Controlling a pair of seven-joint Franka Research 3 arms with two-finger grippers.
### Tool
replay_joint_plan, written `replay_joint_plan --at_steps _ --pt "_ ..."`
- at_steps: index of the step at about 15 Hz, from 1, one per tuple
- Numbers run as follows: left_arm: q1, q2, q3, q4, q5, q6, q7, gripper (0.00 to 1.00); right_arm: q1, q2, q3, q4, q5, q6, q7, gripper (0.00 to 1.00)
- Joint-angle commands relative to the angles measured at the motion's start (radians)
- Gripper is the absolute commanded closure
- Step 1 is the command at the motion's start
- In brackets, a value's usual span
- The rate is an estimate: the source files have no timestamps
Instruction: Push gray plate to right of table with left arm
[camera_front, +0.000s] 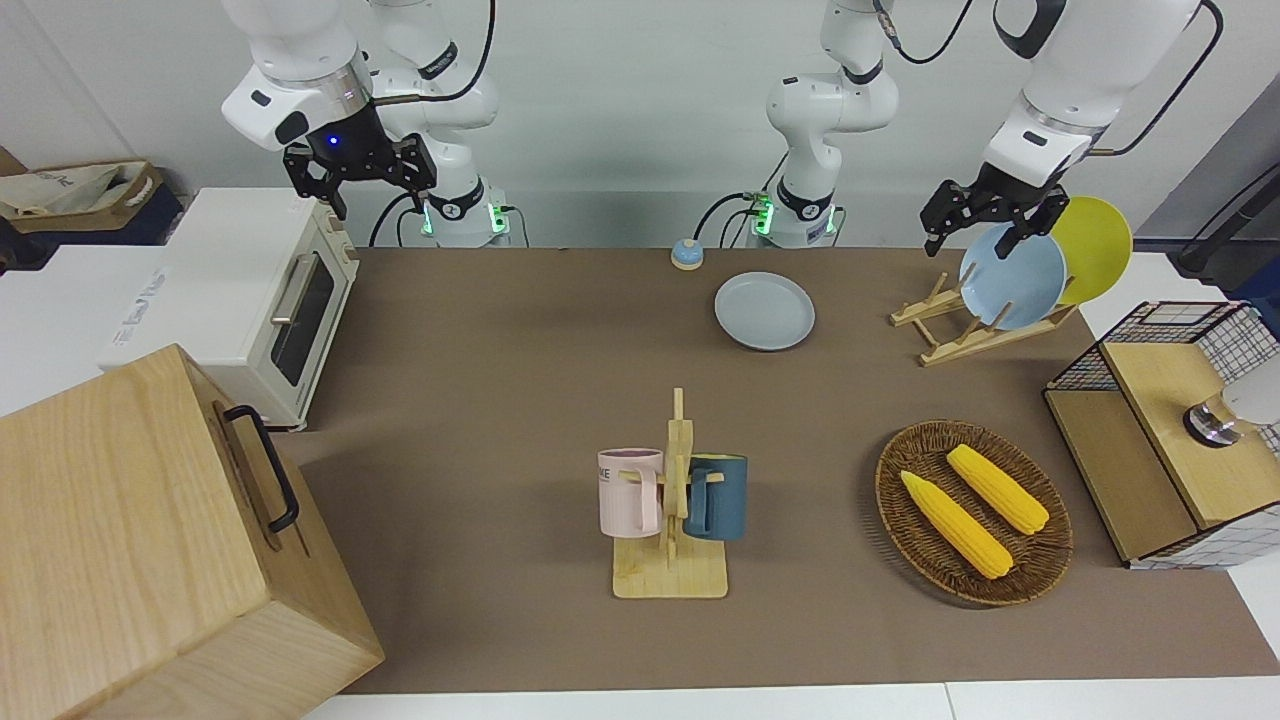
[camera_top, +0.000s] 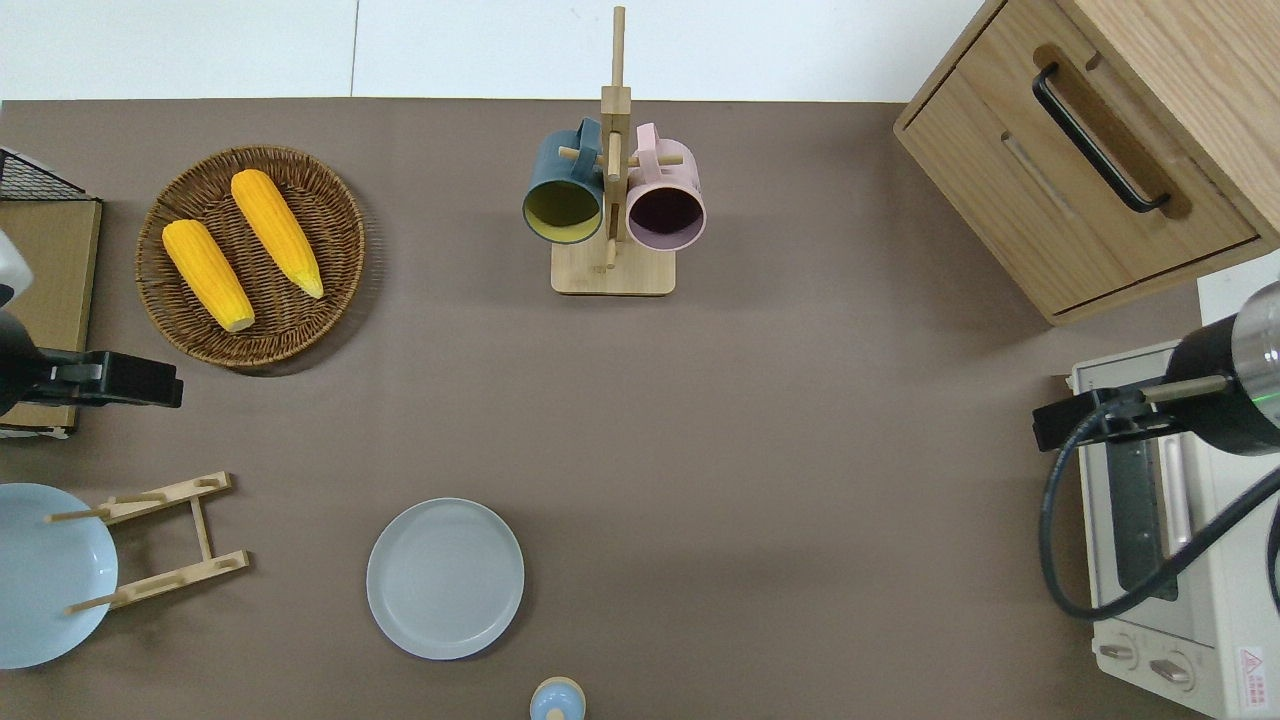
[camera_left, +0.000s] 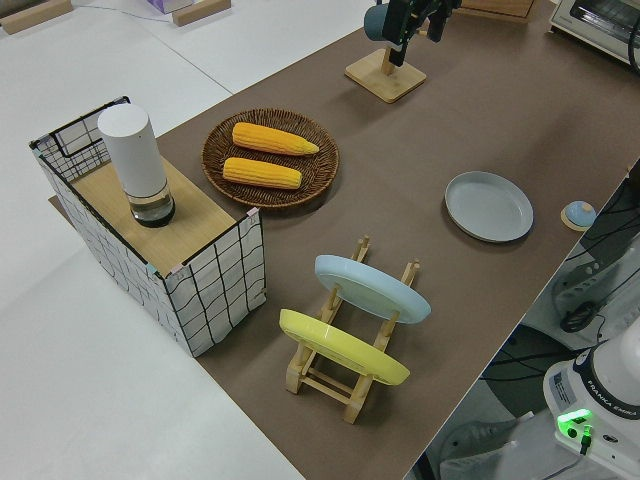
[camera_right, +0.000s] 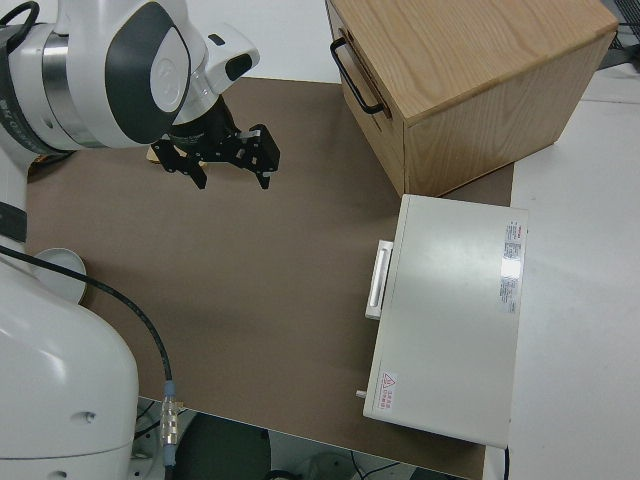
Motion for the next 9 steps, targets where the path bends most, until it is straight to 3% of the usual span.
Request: replay_joint_plan --at_steps 1,9 --pt "-0.001 0.012 0.003 0.020 0.015 0.005 0.004 0.00 -0.019 -0.002 0.016 0.009 0.004 -0.016 0.013 0.017" --pt "0.001 0.010 0.003 0.017 0.014 -0.009 -0.006 0.00 -0.019 -0.002 0.016 0.009 0.004 -0.016 0.012 0.017"
